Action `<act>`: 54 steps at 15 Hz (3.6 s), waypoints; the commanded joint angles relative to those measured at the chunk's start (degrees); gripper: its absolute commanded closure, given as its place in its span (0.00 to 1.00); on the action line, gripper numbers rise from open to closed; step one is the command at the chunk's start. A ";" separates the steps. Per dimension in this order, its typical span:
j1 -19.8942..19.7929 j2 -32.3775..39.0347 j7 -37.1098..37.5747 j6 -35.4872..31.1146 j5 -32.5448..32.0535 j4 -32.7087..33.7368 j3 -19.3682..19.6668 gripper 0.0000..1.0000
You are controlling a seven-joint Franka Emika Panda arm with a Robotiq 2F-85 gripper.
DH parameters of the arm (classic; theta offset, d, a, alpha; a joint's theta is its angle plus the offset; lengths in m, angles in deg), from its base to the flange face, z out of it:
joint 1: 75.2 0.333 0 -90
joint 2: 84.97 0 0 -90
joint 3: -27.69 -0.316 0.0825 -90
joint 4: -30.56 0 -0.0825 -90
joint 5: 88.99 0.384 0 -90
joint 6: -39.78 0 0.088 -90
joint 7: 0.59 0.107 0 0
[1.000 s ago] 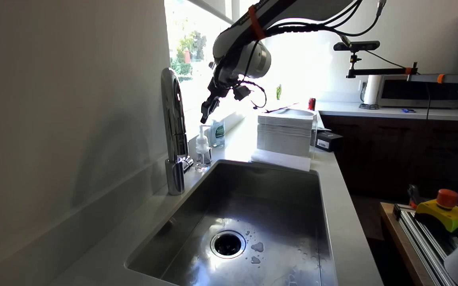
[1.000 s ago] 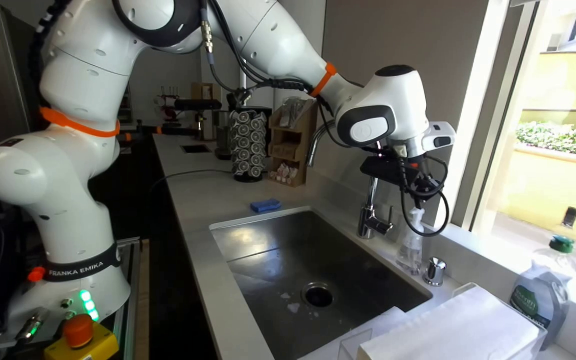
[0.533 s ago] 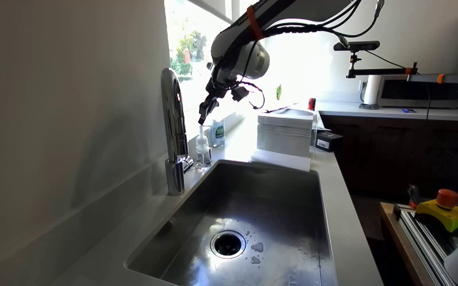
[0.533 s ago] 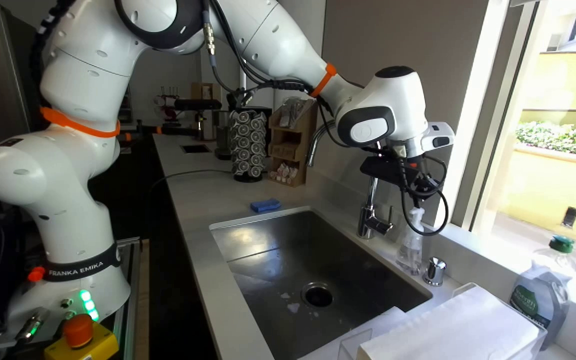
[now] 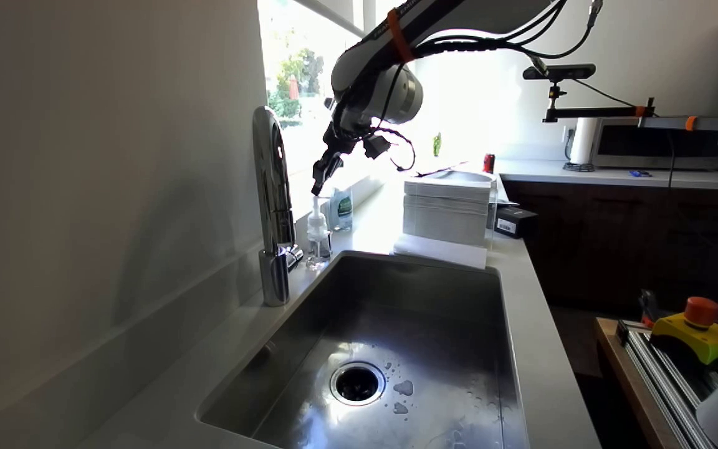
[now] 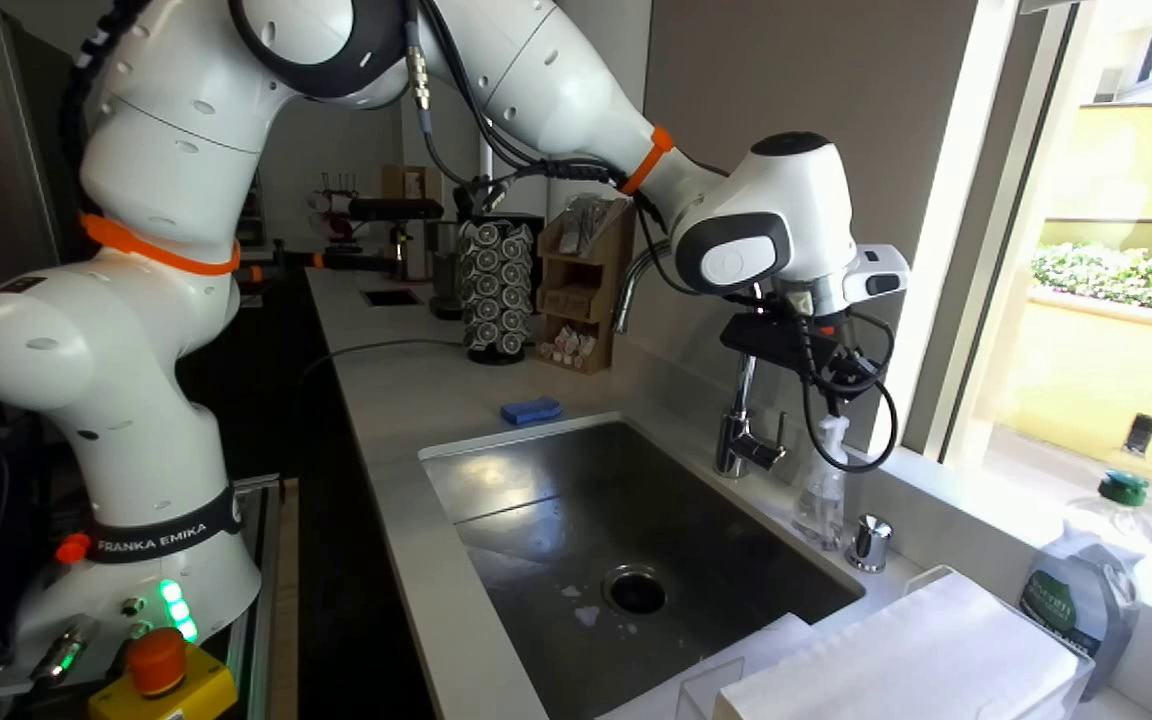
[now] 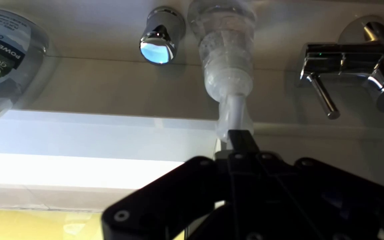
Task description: Push down on the pump bottle.
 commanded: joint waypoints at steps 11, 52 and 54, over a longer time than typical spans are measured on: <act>-1.42 5.47 -0.68 3.14 1.80 2.34 -1.25 1.00; 1.56 2.99 2.64 2.52 -1.80 3.05 0.66 1.00; 1.92 2.61 3.19 2.15 -2.48 2.63 1.16 1.00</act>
